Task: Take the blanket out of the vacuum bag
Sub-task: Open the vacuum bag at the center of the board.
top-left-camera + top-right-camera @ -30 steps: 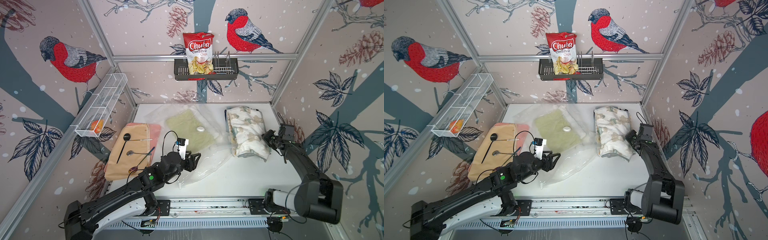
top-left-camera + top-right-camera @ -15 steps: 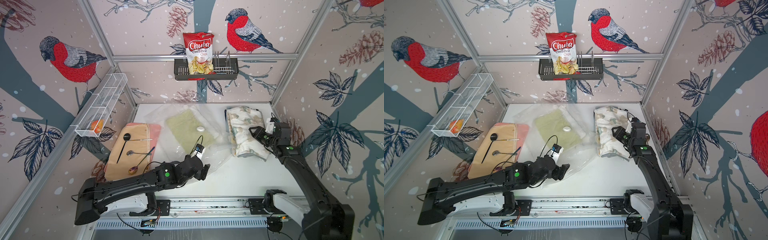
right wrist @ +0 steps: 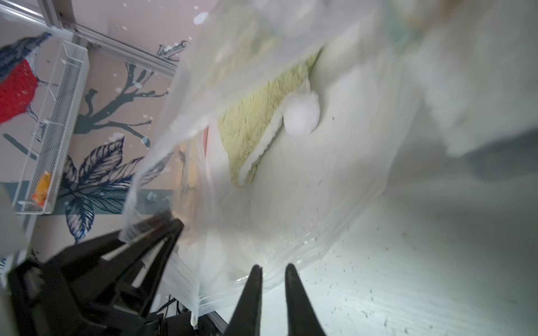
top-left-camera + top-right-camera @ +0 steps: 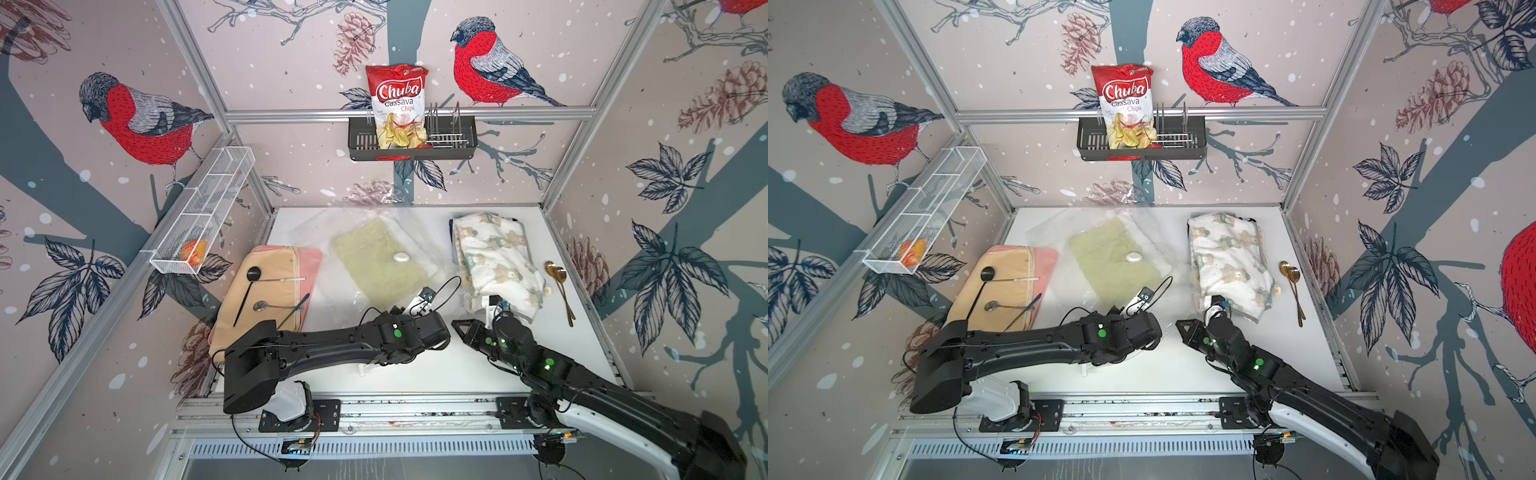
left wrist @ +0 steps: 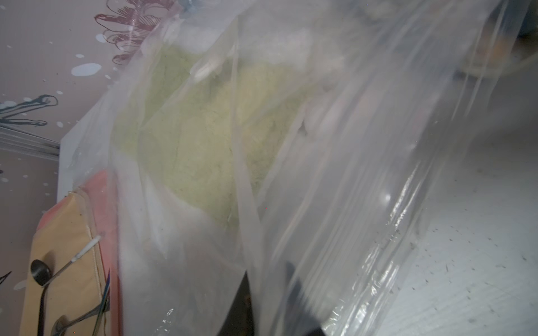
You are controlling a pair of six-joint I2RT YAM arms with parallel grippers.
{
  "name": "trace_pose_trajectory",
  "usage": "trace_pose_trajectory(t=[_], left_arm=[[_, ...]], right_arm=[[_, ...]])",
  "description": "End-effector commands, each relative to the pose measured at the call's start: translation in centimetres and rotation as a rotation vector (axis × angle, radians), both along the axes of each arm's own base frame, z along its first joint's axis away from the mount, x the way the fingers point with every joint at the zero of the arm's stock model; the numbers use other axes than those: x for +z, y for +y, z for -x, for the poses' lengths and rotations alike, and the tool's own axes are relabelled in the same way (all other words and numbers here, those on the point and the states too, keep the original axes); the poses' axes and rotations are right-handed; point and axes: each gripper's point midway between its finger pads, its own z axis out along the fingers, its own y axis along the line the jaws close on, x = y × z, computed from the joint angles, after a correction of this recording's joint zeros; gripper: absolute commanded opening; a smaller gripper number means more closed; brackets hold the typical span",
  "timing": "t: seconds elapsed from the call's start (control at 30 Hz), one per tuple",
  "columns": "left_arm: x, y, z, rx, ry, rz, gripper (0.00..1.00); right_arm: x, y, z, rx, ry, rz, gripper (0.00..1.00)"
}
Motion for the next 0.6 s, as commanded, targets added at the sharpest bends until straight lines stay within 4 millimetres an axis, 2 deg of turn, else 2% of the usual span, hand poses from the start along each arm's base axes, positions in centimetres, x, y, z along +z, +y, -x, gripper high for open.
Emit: trace_pose_trajectory(t=[0.0, 0.13, 0.33, 0.47, 0.57], left_arm=[[1.2, 1.5, -1.0, 0.030, -0.059, -0.087, 0.00], [2.5, 2.1, -1.8, 0.043, -0.074, -0.071, 0.00], [5.8, 2.4, -2.5, 0.011, -0.074, 0.074, 0.00], [7.5, 1.9, -2.5, -0.040, -0.059, 0.207, 0.00], [8.1, 1.9, -2.3, -0.061, -0.061, 0.239, 0.00]], right_arm=[[3.1, 0.5, -1.9, -0.188, -0.101, -0.094, 0.10], [2.3, 2.8, -2.0, -0.167, -0.086, -0.098, 0.07], [0.9, 7.4, -2.2, -0.113, -0.051, -0.078, 0.08], [-1.0, 10.6, -1.4, -0.029, -0.011, -0.076, 0.09], [-2.0, 12.5, -1.1, 0.022, 0.015, -0.085, 0.09]])
